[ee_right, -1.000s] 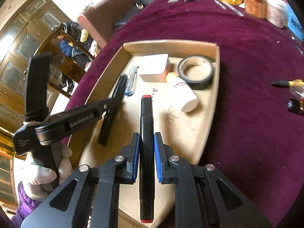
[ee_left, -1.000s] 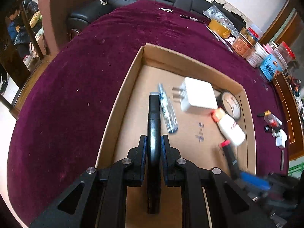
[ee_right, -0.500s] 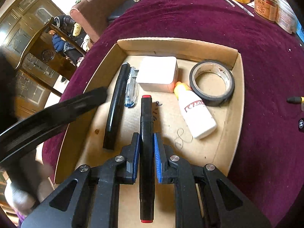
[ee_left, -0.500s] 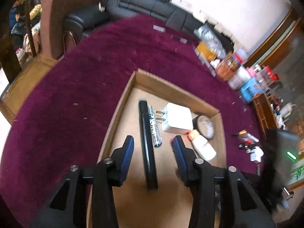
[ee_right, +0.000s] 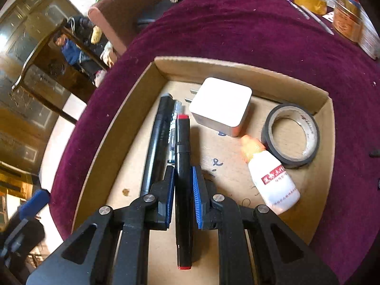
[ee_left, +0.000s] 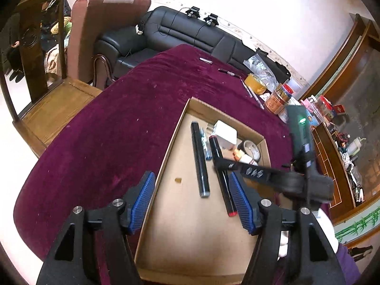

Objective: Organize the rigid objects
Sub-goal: 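Lower both markers into the box and open both tools, then withdraw both tools from the box, moving the right tool to the clear package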

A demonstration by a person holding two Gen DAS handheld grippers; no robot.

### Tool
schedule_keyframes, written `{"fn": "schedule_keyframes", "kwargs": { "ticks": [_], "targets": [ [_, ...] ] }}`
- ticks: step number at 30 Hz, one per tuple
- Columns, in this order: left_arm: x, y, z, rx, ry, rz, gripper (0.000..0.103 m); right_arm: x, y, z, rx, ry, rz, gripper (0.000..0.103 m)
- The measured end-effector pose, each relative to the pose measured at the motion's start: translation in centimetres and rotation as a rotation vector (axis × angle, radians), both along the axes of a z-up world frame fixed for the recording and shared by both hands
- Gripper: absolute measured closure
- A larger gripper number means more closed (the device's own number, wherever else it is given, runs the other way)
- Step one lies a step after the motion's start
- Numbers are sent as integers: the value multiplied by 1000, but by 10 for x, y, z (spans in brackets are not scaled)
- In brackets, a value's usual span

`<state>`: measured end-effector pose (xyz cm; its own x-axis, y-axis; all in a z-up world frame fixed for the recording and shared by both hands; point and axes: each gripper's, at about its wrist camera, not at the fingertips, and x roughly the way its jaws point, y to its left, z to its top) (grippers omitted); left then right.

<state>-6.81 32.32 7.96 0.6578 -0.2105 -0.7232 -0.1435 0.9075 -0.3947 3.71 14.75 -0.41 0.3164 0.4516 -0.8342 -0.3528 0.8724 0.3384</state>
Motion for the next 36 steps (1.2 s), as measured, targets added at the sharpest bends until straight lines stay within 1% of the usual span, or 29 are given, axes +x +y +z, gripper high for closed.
{"fn": "schedule_keyframes", "kwargs": {
  "ticks": [3,7,8,11,13,14,15,16,17,19,20,21,23,27,28,30,32,33,34,35,36],
  "targets": [
    [-5,-5,-5,15,15,-5,40,-10,-15,13,53,-17,-13,88],
    [-17,-11,-7,38,10,-2,40,-34,-41,39,38,-133,-33,81],
    [-23,-13,-7,55,2,6,40,-42,-51,46,31,-167,-41,78],
    [-38,-22,-7,106,-23,13,40,-66,-83,67,1,-287,-80,72],
    [-43,-29,-8,134,-33,11,40,-82,-102,82,-29,-392,-131,72],
    [-47,-34,-8,150,-36,7,40,-97,-117,95,-57,-490,-170,72],
    [-49,-38,-9,158,-38,1,40,-105,-125,102,-79,-548,-192,64],
    [-50,-43,-9,158,-38,-8,40,-119,-137,112,-121,-638,-231,41],
    [-52,-45,-9,154,-37,-14,40,-126,-145,117,-151,-693,-263,14],
    [-53,-56,-10,135,-32,-42,40,-137,-164,122,-217,-788,-327,2],
    [-55,-59,-9,134,-31,-51,40,-138,-178,120,-259,-804,-348,2],
    [-56,-66,-8,133,-32,-66,40,-136,-185,118,-283,-793,-359,2],
    [-57,-80,-6,132,-38,-98,40,-125,-215,108,-308,-716,-401,2],
    [-64,-110,0,129,-50,-177,40,-104,-288,88,-215,-526,-513,2],
    [-65,-119,1,132,-51,-199,40,-97,-311,84,-184,-483,-561,2],
    [-68,-139,1,141,-50,-255,40,-92,-344,79,-143,-432,-625,3],
    [-68,-152,0,147,-43,-289,40,-81,-375,71,-100,-366,-665,12],
    [-68,-159,-2,148,-36,-308,40,-76,-387,65,-84,-335,-677,21],
    [-67,-166,-4,147,-27,-330,40,-68,-397,58,-72,-292,-684,36],
    [-66,-171,-4,149,-21,-341,40,-61,-402,52,-74,-259,-683,48],
    [-66,-174,-5,151,-18,-347,40,-54,-403,47,-84,-239,-681,52]
  ]
}}
